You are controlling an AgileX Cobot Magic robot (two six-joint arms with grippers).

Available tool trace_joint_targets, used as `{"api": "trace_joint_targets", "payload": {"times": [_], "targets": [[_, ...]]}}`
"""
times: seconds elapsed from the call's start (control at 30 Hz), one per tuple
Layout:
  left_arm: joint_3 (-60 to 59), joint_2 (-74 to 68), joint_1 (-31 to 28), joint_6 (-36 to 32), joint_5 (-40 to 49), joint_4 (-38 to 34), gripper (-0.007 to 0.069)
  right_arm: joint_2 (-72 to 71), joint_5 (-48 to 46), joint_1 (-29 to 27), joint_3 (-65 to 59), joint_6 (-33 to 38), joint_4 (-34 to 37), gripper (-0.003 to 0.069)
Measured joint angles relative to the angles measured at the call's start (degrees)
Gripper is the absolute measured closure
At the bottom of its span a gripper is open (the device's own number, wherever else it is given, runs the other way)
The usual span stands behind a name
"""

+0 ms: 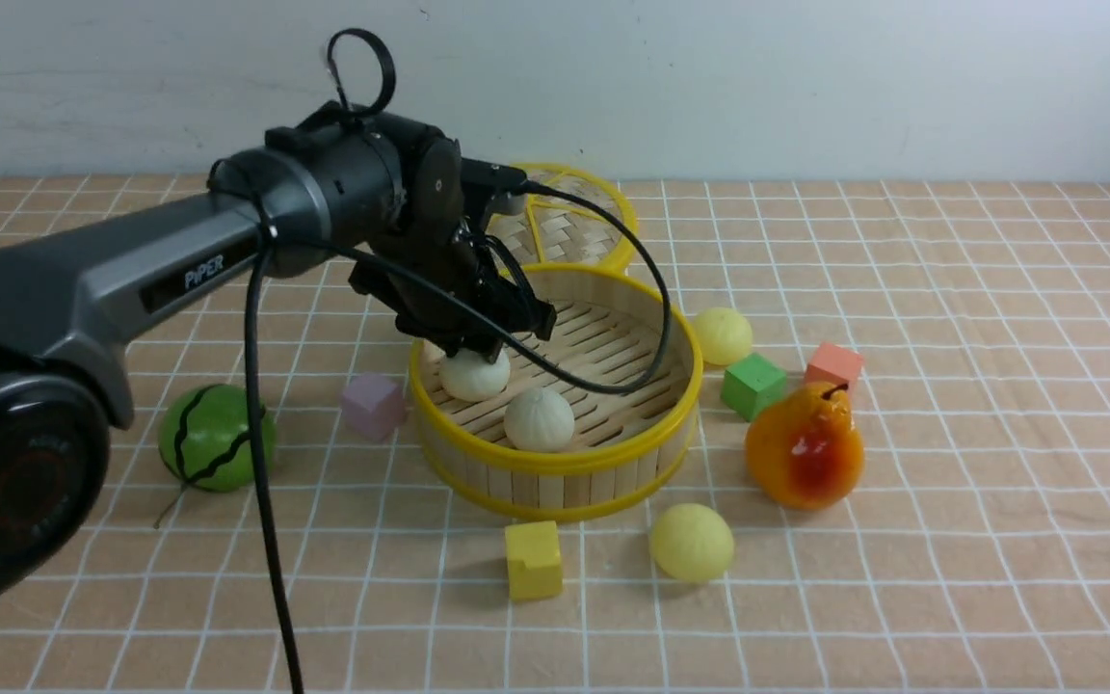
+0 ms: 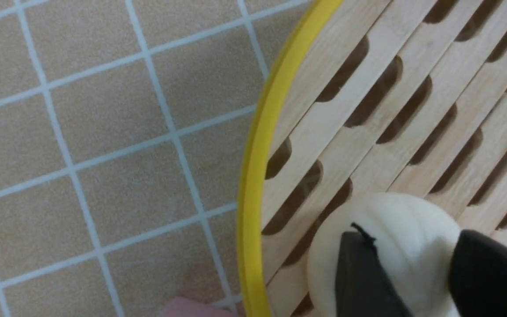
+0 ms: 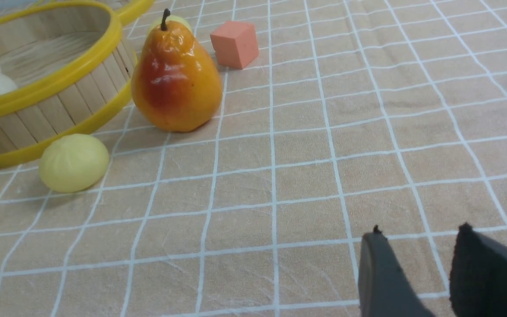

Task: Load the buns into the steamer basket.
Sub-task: Use the left arm to put the steamed stuffed bun into the steamer, then use the right arm to grab a steamed stuffed bun

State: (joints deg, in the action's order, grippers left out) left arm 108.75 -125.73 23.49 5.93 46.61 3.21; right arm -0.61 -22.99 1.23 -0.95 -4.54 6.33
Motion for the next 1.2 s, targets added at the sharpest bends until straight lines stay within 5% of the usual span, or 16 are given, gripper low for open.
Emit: {"api": "trace_joint_targets", "payload": {"times": [0.13,0.23,0.37,0.4,0.43,0.5,0.83,1.0,1.2], "targets": [[2.74,1.73,0.28,1.43,7.67,-0.79,0.0145,0.0,0.0,0.0,0.0,0.0,0.0,0.0419],[3.35,5.32,0.91,2.7,12.37,-0.78,0.0159,0.0,0.0,0.0,0.0,0.0,0.0,0.0419],[0.04,18.64,3.31,4.08,15.24,0.15,0.0428,0.0,0.0,0.0,0.0,0.0,0.0,0.0419],[0.04,18.64,3.31,4.08,15.11,0.15,0.0446,0.0,0.0,0.0,0.0,0.0,0.0,0.0419],[-4.9,26.74,4.6,4.19,13.51,0.02,0.0583,0.0,0.0,0.0,0.0,0.0,0.0,0.0419],[-8.07,31.04,5.31,4.22,11.89,-0.15,0.0632,0.0,0.0,0.0,0.0,0.0,0.0,0.0419],[-55.97,75.31,7.76,4.27,-12.6,-10.38,0.0638,0.0,0.0,0.0,0.0,0.0,0.0,0.0419],[-84.09,100.39,7.76,4.27,-37.84,-11.14,0.0638,0.0,0.0,0.0,0.0,0.0,0.0,0.0419],[-95.65,110.71,7.76,4.41,-43.27,-12.46,0.0638,0.0,0.0,0.0,0.0,0.0,0.0,0.0419]]}}
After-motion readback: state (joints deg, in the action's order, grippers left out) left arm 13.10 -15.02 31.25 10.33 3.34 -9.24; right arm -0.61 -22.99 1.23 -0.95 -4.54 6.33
